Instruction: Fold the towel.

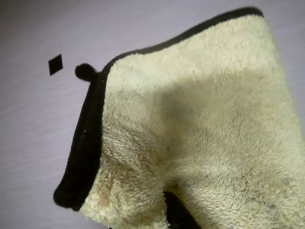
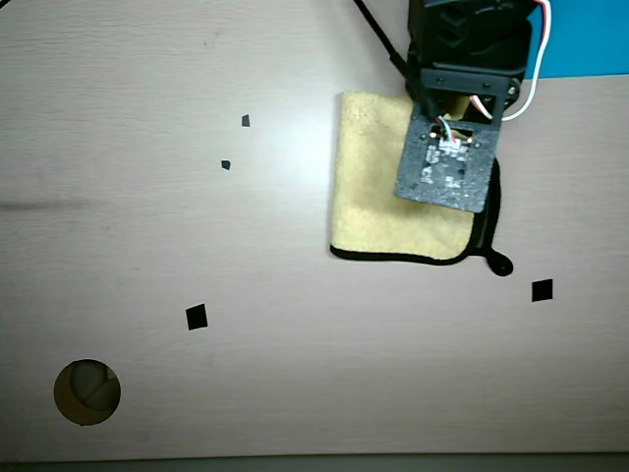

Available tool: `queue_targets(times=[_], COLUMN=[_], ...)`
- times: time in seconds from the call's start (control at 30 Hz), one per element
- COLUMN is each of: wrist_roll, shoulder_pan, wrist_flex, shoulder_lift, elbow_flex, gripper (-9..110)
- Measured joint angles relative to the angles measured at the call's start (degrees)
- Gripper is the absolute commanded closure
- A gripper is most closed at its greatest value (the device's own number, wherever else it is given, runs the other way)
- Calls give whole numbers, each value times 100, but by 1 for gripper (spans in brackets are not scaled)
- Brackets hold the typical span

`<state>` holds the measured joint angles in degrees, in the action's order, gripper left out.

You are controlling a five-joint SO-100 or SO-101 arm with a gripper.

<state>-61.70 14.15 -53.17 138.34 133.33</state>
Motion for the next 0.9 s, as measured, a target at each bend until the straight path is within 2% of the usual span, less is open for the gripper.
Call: queue_targets(times=[0.27,0.4,0.67,0.9], wrist_roll=[396,501,1336,1837], shoulder_pan=[53,132,589,721], wrist_flex=[-97,-519,-1714,-1969], shoulder_lift=[-185,-185,-501,-844], elbow_flex=[185,202,-360,-791], gripper=[99,94,86,85])
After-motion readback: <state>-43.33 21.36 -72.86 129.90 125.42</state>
